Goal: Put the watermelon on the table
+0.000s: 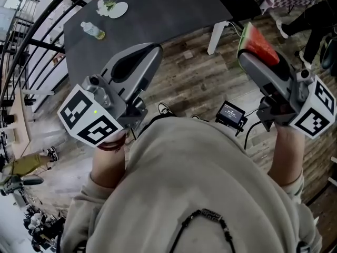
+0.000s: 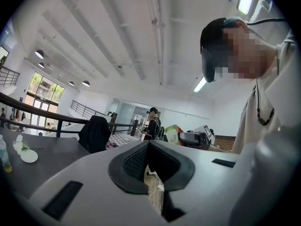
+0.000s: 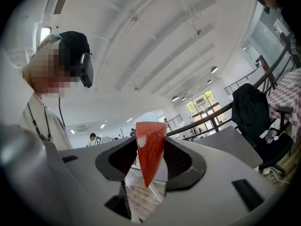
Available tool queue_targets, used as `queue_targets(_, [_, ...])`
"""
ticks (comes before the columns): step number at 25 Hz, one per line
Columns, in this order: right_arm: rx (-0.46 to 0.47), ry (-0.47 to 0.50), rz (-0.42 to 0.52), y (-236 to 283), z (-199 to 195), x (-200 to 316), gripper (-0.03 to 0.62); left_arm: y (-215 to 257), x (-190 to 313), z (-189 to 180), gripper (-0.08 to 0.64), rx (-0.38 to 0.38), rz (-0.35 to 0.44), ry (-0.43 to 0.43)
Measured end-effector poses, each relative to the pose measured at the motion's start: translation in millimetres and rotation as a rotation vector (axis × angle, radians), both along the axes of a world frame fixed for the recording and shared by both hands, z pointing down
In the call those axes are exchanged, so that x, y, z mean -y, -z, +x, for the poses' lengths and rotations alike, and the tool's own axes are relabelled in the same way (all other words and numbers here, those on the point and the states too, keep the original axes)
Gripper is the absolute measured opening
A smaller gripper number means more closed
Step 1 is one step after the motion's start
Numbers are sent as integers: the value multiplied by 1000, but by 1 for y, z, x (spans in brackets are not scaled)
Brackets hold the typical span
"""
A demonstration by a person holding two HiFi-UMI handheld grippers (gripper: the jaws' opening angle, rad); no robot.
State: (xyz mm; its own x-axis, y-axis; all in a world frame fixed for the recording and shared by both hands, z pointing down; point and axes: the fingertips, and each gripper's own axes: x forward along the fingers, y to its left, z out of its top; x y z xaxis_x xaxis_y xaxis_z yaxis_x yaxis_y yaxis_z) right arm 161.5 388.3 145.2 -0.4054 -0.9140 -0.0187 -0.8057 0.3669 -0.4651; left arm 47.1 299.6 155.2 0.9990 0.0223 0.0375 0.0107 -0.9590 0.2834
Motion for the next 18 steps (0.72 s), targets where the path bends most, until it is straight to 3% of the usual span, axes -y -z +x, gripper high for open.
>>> queue_targets(12, [-20,-42,-2,2,-7,42,189,-8,48,-2,3,-14,-20,-43])
queue_targets(18, [-51,-89,1,8,-15,69,189,-6,82,-9,3,-65,-31,-64])
